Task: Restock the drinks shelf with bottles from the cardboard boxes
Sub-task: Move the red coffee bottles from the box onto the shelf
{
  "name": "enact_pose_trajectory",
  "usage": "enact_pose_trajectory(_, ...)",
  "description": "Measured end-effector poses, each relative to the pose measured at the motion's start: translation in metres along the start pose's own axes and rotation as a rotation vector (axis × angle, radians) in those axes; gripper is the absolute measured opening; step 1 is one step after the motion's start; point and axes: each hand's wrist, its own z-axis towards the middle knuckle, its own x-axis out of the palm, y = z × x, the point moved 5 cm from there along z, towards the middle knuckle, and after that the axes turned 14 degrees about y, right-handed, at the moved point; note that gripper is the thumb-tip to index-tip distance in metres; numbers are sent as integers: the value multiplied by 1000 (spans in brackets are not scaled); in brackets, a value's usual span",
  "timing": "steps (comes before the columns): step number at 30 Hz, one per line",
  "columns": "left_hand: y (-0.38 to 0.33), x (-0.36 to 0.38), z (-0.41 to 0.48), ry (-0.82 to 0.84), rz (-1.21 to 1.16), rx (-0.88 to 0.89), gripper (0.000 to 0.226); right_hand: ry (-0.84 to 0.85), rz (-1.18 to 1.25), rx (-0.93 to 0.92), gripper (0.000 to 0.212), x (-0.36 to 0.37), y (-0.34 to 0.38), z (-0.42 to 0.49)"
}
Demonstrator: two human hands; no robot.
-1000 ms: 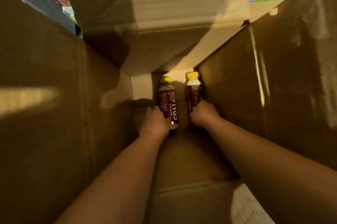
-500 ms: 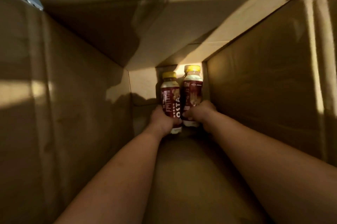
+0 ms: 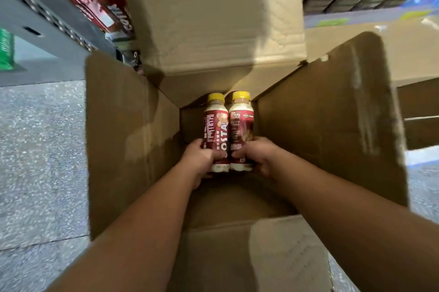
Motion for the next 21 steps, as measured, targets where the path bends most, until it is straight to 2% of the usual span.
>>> enact_pose_trajectory(4,-19,14,-59,41,-6,54,49,2,37,-47,47,5,11,-59)
enact_pose_trajectory(7,-34,26,-106,74,-16,116,51,49,114,-86,45,10,18,-108)
enact_pose_trajectory(10,-56,37,-149,77,-30,180,59,110,130,-176,42,15,32,-153)
enact_pose_trajectory(12,-75,44,-178,93,-42,219,57,154,130,-242,38,21,47,-183)
enact_pose_trajectory(17,-127,54,-242,76,-58,331,51,197,82,-422,44,23,96,-251)
enact_pose_trajectory(18,-138,57,-254,81,-64,365,49,197,64,-463,47,22,107,-264)
enact_pose_trajectory(21,-167,68,-287,103,-72,457,47,213,-10,-549,83,21,136,-302)
